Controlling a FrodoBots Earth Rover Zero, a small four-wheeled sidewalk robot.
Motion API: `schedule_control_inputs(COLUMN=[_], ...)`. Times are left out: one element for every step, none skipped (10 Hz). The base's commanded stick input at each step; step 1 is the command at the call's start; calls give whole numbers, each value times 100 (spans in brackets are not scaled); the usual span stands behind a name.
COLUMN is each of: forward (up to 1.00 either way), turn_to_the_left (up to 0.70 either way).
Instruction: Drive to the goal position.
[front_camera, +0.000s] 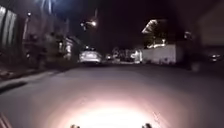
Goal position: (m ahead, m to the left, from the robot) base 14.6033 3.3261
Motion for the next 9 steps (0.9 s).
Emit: schedule_control_inputs(forward=[85,85,85,85,85,85,85,85,85], turn_to_the_left=[0,0,0,0,0,0,0,0,0])
